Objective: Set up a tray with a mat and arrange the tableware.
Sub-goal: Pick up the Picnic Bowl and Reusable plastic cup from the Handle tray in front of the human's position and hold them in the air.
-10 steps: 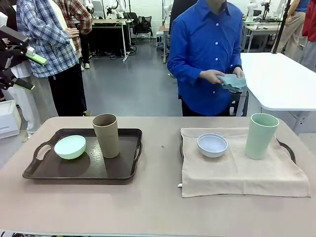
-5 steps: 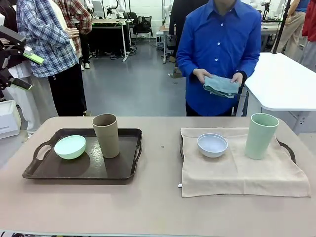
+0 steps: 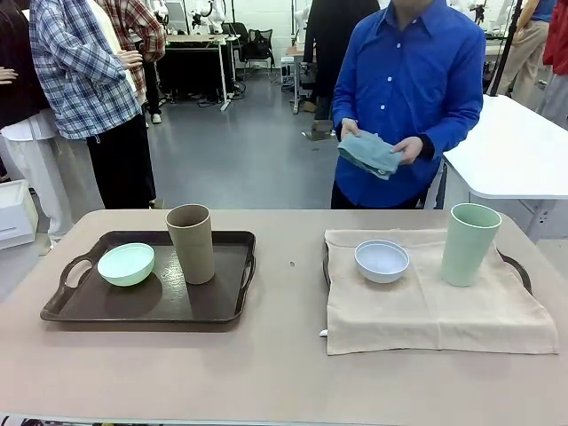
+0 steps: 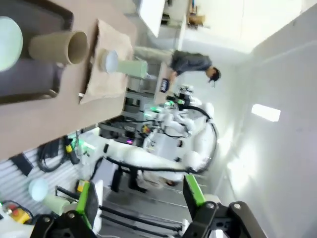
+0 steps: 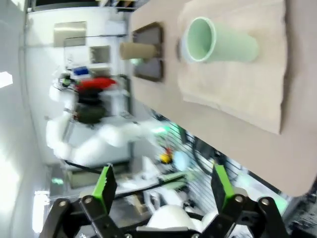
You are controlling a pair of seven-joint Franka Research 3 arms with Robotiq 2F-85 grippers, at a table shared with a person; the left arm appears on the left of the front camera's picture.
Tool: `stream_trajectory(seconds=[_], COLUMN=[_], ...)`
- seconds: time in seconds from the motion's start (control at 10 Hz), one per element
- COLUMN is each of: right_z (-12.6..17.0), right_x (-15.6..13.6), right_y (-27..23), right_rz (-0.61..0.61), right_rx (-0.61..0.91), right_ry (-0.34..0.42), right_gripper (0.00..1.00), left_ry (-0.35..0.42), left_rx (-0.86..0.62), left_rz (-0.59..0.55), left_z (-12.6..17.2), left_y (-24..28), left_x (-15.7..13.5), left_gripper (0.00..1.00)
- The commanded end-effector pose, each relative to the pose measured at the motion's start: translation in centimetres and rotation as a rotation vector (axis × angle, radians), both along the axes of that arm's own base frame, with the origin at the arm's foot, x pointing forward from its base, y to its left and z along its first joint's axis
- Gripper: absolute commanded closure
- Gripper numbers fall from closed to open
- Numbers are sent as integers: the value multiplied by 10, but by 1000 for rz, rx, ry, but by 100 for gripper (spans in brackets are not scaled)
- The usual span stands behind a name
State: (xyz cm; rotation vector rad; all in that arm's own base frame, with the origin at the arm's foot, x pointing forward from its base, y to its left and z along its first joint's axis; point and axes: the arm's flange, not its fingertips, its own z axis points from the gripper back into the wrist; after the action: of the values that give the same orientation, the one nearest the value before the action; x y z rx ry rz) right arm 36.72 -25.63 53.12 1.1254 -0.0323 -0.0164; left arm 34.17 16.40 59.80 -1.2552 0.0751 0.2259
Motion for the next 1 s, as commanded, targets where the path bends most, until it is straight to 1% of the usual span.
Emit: stream_trajectory(seconds=[0.0,0.1,0.2,0.3,0.5,0.7,0.8,0.9], right_z=[5,0,-4,-7,-13,-23,-25,-25], right_x=[4,-3,-11,-19,-29,-29,-29,-28], right_y=[-12,-16,-14,-11,-6,-4,-5,-6], right_rz=[-159,-198,-196,-185,-178,-181,-177,-178], right_rx=[201,244,267,262,262,244,231,207], right_ry=[85,145,197,224,301,338,337,332], right_gripper=[0,0,0,0,0,0,0,0], left_ry=[66,67,74,83,47,22,13,21], left_rx=[-58,-44,-43,-16,14,0,-14,-11], left_rz=[-9,11,27,43,5,-69,-96,-94], left_z=[1,-12,-22,-32,-51,-61,-65,-70], left_y=[18,27,34,43,55,58,57,56], left_x=[11,8,4,-1,-6,-6,-4,-2], left_gripper=[8,8,8,8,8,8,8,8])
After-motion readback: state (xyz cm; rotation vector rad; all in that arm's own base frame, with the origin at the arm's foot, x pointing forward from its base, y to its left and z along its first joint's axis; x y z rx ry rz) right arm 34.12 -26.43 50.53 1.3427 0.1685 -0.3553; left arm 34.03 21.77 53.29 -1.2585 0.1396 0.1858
